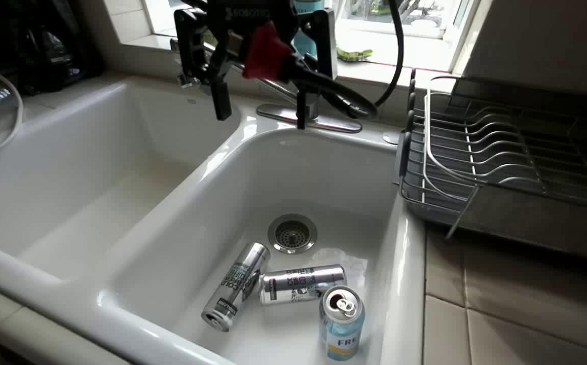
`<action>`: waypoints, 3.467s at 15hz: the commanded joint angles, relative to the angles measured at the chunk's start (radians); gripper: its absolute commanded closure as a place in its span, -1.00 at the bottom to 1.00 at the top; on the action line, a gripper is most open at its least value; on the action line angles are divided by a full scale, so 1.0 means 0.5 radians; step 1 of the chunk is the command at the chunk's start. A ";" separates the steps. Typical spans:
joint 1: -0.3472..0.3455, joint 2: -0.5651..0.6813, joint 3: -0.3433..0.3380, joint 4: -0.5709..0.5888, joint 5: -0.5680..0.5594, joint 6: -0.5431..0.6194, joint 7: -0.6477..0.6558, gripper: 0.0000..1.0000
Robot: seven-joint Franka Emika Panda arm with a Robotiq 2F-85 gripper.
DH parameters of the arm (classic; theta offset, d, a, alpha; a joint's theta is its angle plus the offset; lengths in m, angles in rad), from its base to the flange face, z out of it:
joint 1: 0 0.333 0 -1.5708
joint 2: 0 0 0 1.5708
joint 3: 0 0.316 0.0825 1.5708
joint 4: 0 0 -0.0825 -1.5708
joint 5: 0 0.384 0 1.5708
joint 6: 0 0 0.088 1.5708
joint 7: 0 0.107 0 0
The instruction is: Move the tap nozzle to the right
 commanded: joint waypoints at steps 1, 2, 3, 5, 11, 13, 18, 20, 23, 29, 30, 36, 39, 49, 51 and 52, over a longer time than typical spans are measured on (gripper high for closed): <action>-0.004 0.001 0.004 0.003 0.002 -0.004 -0.001 -1.00; -0.004 0.001 0.004 0.003 0.002 -0.004 -0.001 -1.00; -0.004 0.001 0.004 0.003 0.002 -0.004 -0.001 -1.00; -0.004 0.001 0.004 0.003 0.002 -0.004 -0.001 -1.00; 0.067 -0.006 0.055 0.009 0.032 0.063 -0.038 -1.00; 0.135 0.003 0.126 0.036 0.045 0.116 -0.031 -1.00; 0.333 0.067 0.252 0.202 0.266 0.127 -0.061 -1.00; 0.378 0.143 0.289 0.302 0.374 0.133 0.003 -1.00; 0.404 0.269 0.332 0.431 0.495 0.175 0.086 -1.00; 0.352 0.511 0.418 0.536 0.471 0.516 0.553 -1.00; 0.345 0.535 0.428 0.546 0.446 0.531 0.633 -1.00; 0.305 0.556 0.478 0.574 0.209 0.373 1.145 -1.00; 0.296 0.555 0.488 0.596 0.142 0.176 1.291 -1.00; 0.259 0.631 0.451 0.689 0.105 -0.010 1.339 -1.00; 0.240 0.635 0.436 0.693 0.115 -0.018 1.296 -1.00; 0.234 0.641 0.430 0.695 0.124 -0.027 1.274 -1.00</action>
